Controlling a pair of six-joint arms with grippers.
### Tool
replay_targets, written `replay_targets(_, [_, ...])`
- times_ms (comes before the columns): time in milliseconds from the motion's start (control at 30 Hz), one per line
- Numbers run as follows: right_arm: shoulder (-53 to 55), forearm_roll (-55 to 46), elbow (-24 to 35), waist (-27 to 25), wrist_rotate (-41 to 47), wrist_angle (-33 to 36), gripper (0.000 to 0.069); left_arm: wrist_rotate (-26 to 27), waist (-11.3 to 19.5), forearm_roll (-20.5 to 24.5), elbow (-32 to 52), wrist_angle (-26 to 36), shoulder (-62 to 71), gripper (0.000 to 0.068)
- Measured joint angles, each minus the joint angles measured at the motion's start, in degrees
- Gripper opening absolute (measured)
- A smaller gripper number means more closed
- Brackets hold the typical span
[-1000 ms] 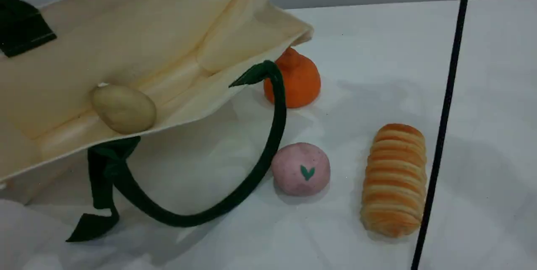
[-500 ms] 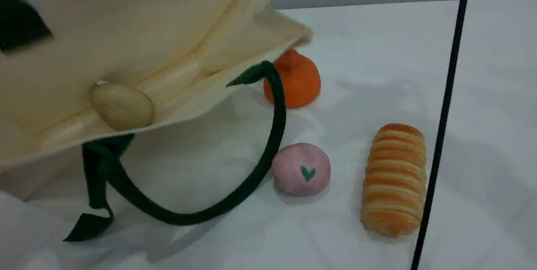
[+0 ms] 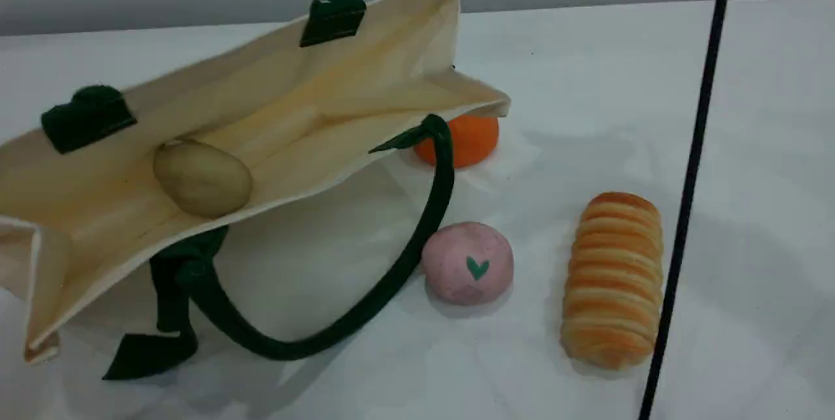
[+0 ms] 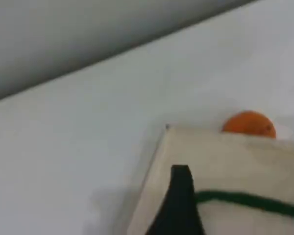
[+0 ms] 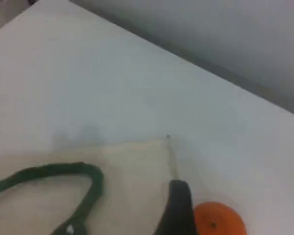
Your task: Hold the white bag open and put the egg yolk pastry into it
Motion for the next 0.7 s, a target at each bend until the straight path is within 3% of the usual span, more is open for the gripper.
replay_targets(333, [-12.03,-8.68,0.0,0.0,6.89,4.32,0.053,0.06,0.0,1.38,0.0,6.99,-5.45,0.0451])
replay_targets(700, [-29.39,-18.69,0.0,0.0,17.72,11.33,0.0473,-0.88,0.0,2.38,0.0,9.48,-16.27,0.0435])
